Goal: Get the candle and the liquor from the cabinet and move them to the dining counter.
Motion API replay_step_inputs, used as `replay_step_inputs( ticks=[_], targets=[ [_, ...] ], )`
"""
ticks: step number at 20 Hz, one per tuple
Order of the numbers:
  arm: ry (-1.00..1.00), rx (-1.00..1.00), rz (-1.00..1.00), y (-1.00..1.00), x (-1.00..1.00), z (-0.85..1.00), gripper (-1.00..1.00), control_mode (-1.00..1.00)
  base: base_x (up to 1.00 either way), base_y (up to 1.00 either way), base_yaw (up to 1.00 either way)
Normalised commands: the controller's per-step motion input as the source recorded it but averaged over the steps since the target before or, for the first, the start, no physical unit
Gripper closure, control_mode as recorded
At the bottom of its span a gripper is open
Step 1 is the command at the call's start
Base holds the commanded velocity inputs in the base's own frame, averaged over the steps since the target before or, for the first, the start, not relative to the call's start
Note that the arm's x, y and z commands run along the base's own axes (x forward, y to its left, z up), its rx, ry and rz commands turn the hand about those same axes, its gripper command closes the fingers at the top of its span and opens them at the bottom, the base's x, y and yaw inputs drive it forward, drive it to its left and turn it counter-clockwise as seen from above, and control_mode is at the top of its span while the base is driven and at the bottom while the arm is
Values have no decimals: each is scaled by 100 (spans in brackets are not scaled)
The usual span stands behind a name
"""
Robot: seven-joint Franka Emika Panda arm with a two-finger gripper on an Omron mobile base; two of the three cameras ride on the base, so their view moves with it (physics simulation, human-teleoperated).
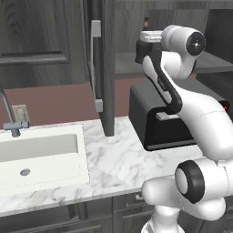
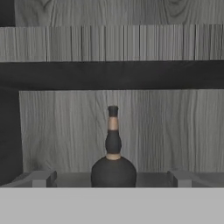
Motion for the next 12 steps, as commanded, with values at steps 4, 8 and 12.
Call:
replay_step_inputs(
  ticks=[4, 8, 12],
  targets=[
    [5, 0, 0, 0, 25, 0, -100, -100, 0, 0, 0],
    [3, 0, 0, 0, 24, 0, -100, -100, 0, 0, 0],
    [2, 0, 0, 0, 21, 0, -100, -100, 0, 0, 0]
  ],
)
